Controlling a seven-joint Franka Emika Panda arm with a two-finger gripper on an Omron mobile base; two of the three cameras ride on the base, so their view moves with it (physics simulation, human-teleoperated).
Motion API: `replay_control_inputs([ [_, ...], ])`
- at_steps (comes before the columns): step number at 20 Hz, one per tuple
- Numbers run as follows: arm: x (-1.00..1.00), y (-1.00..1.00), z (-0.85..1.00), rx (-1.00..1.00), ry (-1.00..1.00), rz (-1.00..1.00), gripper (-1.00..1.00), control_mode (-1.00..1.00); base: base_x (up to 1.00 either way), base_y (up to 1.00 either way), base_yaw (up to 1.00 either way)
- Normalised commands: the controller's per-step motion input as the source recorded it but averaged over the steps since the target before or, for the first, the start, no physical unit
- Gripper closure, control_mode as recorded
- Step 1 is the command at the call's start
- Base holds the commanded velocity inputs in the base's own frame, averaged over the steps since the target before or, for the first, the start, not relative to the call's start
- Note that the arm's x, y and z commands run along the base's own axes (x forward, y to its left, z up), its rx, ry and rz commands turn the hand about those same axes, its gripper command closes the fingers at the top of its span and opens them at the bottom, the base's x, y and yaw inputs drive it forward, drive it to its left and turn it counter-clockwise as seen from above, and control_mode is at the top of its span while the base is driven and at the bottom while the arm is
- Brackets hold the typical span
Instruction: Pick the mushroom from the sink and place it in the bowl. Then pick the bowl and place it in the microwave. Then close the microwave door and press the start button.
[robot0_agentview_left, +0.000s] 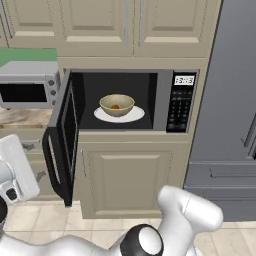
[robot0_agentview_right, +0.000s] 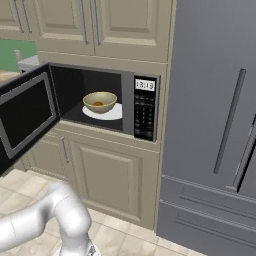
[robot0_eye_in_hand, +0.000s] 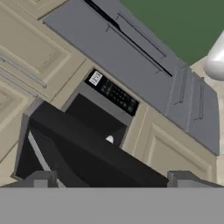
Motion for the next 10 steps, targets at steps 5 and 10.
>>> replay_control_inputs([
  [5,0.59,-0.10,-0.27,0.00,0.00,0.00,-1.00,-1.00,0.00,0.00,0.00],
  [10,0.64,-0.59,-0.21,0.06,0.03,0.00,-1.00,-1.00,0.00,0.00,0.00],
])
